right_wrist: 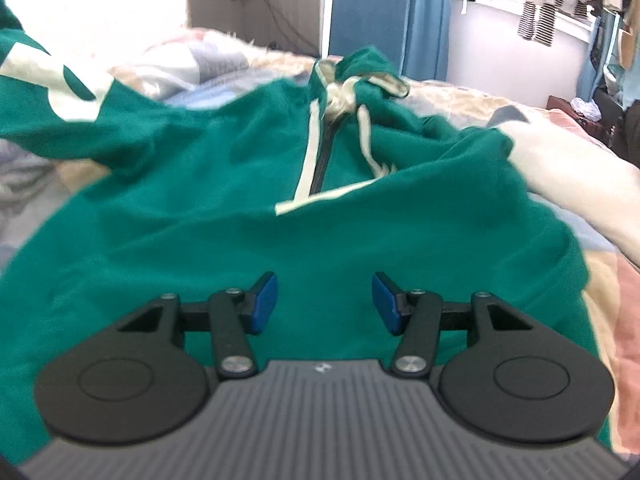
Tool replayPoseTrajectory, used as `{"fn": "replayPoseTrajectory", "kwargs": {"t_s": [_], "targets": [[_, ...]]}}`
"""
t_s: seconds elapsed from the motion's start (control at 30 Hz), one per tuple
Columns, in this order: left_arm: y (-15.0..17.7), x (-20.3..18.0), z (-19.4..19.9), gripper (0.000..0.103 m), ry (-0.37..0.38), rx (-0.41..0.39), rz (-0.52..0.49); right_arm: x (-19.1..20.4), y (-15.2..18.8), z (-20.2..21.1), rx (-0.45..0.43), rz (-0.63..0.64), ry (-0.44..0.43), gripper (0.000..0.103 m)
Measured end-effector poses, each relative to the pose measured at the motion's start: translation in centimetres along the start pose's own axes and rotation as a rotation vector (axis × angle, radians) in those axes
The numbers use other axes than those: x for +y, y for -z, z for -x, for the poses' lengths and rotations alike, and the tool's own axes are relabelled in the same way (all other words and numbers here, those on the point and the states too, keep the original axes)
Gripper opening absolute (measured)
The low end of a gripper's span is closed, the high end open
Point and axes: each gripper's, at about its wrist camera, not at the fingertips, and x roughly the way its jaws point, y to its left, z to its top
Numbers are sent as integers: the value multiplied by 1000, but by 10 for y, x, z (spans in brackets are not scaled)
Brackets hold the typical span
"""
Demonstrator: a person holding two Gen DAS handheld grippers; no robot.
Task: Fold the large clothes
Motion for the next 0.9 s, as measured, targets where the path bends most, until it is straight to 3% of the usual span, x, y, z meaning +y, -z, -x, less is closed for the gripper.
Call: {"fn": "replayPoseTrajectory", "kwargs": {"t_s": [0.1, 0.2, 0.43, 0.57, 0.77, 0.9], "targets": [[-4, -57, 23, 10, 123, -30, -59, -16, -5, 22, -45, -45, -5, 55], [4, -116, 45, 10, 226, 0, -112, -35, -11, 42, -86, -108, -2, 55], [77, -249, 83, 10, 421, 190, -139, -84, -11, 73, -174, -192, 67, 55], [136, -305, 87, 10, 468, 329, -131, -110, -2, 75, -183, -266, 78, 55], [233, -351, 77, 10, 537, 549, -111, -143, 8, 72, -183, -386, 76, 55], [251, -361, 67, 10, 541, 608, -134, -151, 9, 69, -188, -422, 78, 55]]}}
